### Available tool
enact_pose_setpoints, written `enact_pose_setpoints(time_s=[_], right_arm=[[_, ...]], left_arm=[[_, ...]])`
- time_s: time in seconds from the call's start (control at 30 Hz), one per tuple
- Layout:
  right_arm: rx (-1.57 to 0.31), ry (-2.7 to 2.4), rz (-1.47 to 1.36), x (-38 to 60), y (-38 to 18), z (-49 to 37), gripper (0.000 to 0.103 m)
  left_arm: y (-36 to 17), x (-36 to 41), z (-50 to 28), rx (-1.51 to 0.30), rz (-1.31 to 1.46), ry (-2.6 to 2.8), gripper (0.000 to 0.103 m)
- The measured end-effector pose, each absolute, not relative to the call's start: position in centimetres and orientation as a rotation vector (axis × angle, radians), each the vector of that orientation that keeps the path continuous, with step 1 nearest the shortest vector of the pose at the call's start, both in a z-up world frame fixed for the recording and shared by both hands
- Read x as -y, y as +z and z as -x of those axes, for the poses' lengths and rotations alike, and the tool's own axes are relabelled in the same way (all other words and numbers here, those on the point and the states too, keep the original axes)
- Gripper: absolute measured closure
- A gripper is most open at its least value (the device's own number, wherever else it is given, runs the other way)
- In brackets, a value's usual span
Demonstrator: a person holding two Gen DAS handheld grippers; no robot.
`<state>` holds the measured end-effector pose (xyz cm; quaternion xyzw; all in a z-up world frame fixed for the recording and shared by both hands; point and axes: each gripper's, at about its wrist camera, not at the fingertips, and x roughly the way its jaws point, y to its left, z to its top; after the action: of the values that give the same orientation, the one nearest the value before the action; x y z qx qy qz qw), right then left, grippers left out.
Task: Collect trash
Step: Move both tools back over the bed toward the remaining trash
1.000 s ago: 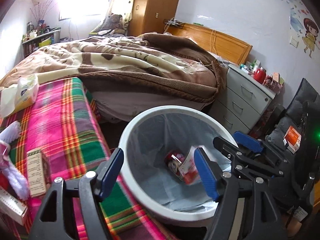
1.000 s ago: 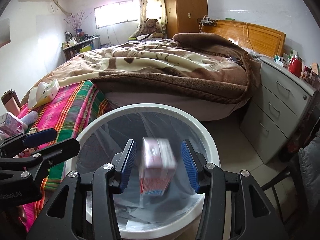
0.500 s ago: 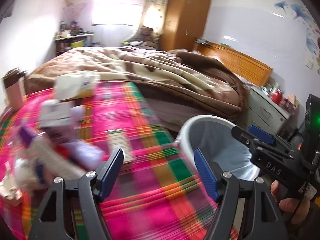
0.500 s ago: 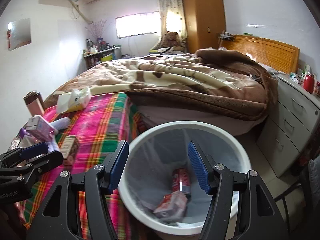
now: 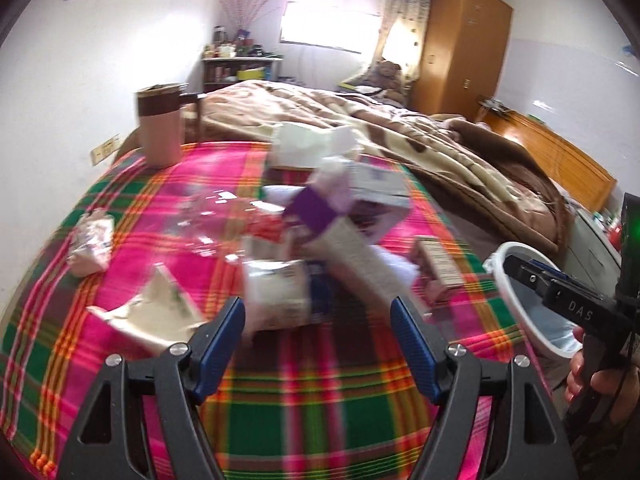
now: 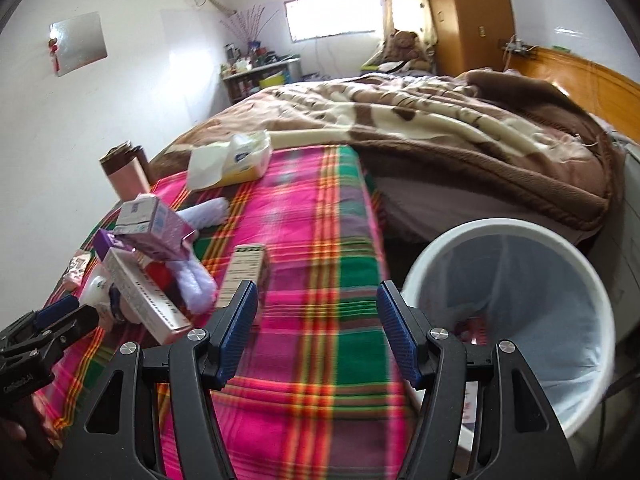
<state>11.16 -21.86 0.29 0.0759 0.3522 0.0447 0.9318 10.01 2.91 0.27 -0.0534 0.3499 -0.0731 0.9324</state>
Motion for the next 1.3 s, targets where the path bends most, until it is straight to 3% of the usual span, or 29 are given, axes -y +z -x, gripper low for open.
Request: enact_pose_setpoints(time_s=[0.43,0.57,1.3], right_arm=[[-0.787,0.116,-0.093,17.8,-1.5,-14.7,0.040],[-0.816,0.116,-0.084,17.3,-2.0,-15.8,0.033],[-0.900,0.103,-0.021,15.6,-3.4,-16.8,0.033]], left_arm=[[-2.4,-11.4,-10.6,-0.787,0.242,0.016,0.017],[-3.6,-12.6,-10.9,-0.836,0.307,0.024,0.017],[-4.6,-14.4,-11.5,-0.862,0.336,0.101,0.017]])
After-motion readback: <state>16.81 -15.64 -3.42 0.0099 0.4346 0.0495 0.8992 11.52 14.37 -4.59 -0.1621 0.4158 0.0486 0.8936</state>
